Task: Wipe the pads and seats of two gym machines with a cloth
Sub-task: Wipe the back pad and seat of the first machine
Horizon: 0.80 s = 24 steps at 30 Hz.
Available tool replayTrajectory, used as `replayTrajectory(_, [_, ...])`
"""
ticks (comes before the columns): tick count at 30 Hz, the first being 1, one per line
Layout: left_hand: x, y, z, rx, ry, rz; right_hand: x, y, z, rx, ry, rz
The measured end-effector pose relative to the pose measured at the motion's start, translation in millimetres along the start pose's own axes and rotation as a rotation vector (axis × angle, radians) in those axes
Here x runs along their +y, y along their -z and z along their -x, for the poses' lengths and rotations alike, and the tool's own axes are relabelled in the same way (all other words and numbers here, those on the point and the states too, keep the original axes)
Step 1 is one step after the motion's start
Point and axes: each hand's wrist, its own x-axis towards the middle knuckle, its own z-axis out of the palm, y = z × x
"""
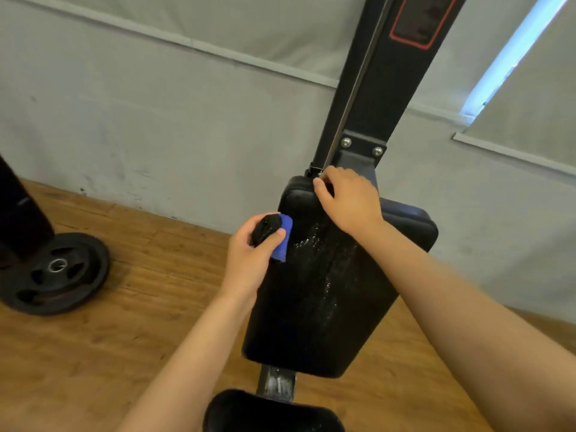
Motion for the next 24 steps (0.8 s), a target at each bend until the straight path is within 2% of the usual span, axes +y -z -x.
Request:
replayTrajectory(4, [28,-16,16,-0.124,0.048,0.045,-6,30,39,0.048,-0.065,-0.366])
replayTrajectory(8, [45,-39,23,-0.202,0.150,0.184,-16,53,105,0.070,-0.323,-0.807])
replayTrajectory(11, [52,-64,30,-0.299,0.167,0.185,-16,56,135,0.052,-0.460,-1.045])
replayTrajectory(13, [54,-83,36,-0.365,0.157,0.198,-14,57,147,0.089,-0.482,-1.174])
replayTrajectory(17, [50,-117,46,-0.514,0.126,0.186,8,69,159,0.275,-0.513,-1.333])
replayTrajectory(21, [46,-138,44,-0.678,0.157,0.106,41,77,171,0.356,-0.581,-1.411])
replayTrajectory(24, [43,-153,43,-0.775,0.168,0.024,64,82,177,0.413,-0.675,-1.568])
